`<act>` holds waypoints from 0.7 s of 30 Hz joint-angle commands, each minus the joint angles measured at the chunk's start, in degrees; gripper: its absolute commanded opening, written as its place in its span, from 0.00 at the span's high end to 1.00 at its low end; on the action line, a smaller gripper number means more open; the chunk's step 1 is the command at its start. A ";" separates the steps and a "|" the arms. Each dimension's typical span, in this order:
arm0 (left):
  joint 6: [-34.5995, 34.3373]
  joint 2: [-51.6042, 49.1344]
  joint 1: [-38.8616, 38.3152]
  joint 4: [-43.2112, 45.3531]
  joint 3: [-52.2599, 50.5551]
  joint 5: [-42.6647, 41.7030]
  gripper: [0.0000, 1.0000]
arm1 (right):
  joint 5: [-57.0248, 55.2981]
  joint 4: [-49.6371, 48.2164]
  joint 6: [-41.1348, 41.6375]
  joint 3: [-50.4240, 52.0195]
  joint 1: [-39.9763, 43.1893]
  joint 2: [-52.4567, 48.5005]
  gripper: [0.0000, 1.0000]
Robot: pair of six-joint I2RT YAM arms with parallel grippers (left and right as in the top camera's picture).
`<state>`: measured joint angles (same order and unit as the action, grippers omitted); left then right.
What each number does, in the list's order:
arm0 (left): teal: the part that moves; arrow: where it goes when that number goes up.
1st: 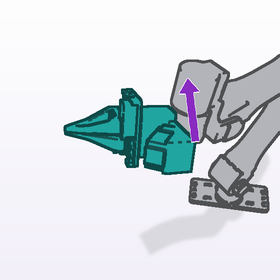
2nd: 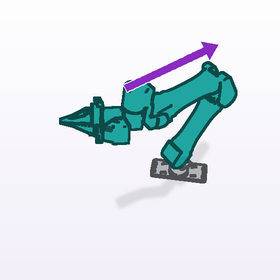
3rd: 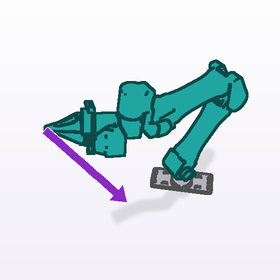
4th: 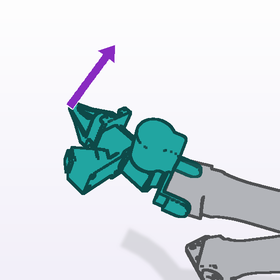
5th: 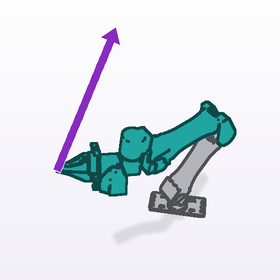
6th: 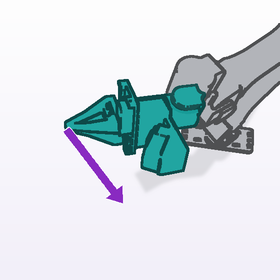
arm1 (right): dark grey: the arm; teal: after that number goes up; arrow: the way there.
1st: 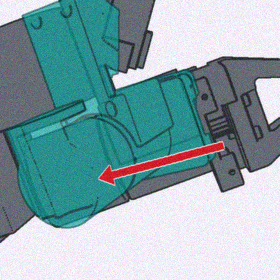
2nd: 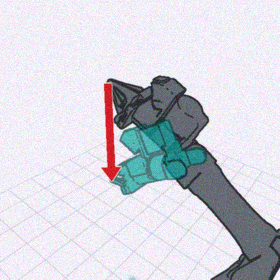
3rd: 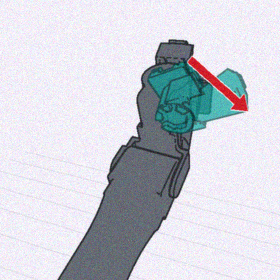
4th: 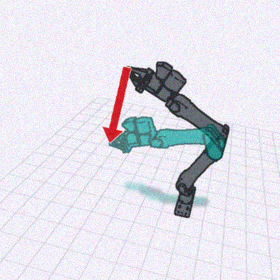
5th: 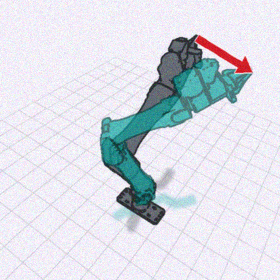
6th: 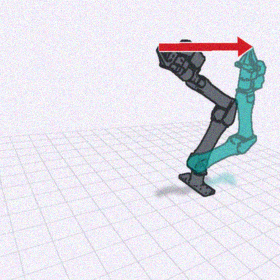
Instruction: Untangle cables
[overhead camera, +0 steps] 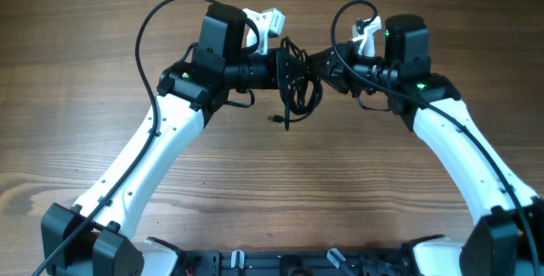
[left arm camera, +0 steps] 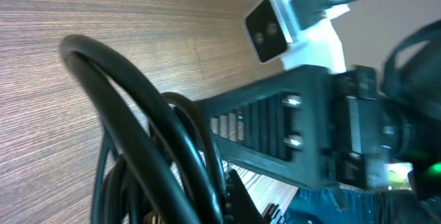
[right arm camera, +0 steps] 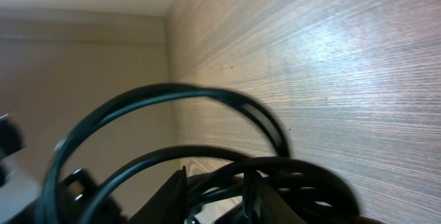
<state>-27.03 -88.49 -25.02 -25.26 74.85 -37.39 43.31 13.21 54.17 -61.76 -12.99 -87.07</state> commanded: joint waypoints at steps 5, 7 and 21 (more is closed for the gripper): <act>1.16 1.11 0.04 1.05 1.03 -1.38 0.96 | -0.37 -3.72 2.29 -0.85 -2.16 -5.18 0.71; 1.16 1.11 0.04 1.05 1.03 -1.38 0.96 | 0.07 -4.66 2.89 -0.85 -2.58 -5.35 0.71; 1.33 1.11 0.04 1.03 1.03 -0.87 0.96 | 12.31 -6.86 6.19 -0.85 -2.89 -5.35 0.62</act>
<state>-27.03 -88.49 -24.64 -25.32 74.85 -36.99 50.59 4.95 59.83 -61.76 -14.52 -91.72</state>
